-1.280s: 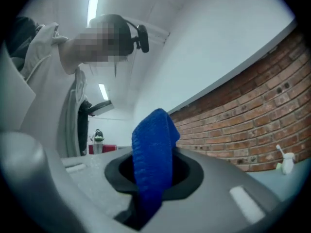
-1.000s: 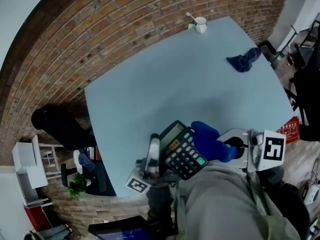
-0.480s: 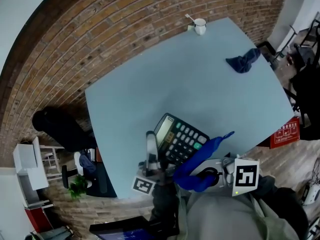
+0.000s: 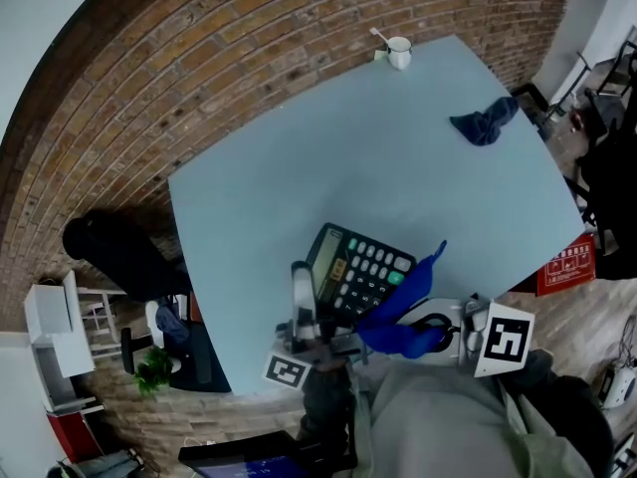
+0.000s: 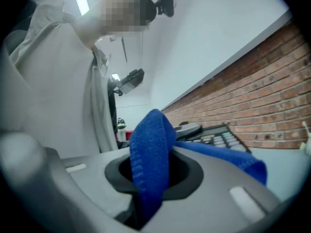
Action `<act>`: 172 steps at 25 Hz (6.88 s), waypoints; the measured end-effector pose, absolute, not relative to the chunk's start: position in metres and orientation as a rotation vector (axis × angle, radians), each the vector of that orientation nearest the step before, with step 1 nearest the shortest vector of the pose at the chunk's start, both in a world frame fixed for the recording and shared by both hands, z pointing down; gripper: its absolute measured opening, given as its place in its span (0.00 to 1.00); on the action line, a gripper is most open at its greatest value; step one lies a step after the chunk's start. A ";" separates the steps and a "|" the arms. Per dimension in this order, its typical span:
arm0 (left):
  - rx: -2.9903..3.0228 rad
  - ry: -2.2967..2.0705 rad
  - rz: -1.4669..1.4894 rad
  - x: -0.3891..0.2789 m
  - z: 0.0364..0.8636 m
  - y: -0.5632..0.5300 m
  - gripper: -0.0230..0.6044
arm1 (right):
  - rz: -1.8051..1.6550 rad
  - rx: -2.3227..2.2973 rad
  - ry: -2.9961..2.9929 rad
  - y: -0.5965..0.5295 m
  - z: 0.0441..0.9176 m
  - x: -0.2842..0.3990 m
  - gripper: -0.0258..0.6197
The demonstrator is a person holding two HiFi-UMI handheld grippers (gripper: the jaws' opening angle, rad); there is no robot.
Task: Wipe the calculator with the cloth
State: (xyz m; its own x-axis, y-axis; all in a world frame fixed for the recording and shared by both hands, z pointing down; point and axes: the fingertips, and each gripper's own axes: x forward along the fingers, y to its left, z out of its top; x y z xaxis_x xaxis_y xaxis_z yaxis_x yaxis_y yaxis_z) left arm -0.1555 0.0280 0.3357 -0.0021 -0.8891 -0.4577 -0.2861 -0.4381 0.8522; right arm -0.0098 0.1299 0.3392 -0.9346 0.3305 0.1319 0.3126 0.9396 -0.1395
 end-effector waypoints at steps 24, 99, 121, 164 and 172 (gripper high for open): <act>2.024 -1.495 -1.087 -0.127 0.339 0.034 0.10 | -0.152 0.186 -2.661 0.014 0.354 -0.015 0.15; 1.732 -0.573 -1.545 -0.098 0.325 0.024 0.09 | 0.516 0.063 -3.408 -0.013 0.320 0.014 0.15; 1.839 -0.995 -1.320 -0.126 0.356 0.018 0.09 | 0.096 0.251 -3.235 -0.007 0.309 0.030 0.14; 1.986 -1.247 -0.640 -0.186 0.571 -0.113 0.10 | -0.300 0.397 -2.457 -0.101 0.572 -0.150 0.15; 1.974 -1.344 -0.585 -0.205 0.572 -0.115 0.10 | -0.317 0.099 -2.414 -0.051 0.582 -0.135 0.15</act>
State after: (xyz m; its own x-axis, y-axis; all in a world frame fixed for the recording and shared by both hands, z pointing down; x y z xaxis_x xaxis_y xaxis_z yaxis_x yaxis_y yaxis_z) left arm -0.2050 -0.1145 0.5716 0.3689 -0.9294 0.0055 -0.6288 -0.2452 0.7379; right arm -0.1347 -0.0510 0.5824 -0.7588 -0.1552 0.6325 0.0134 0.9673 0.2534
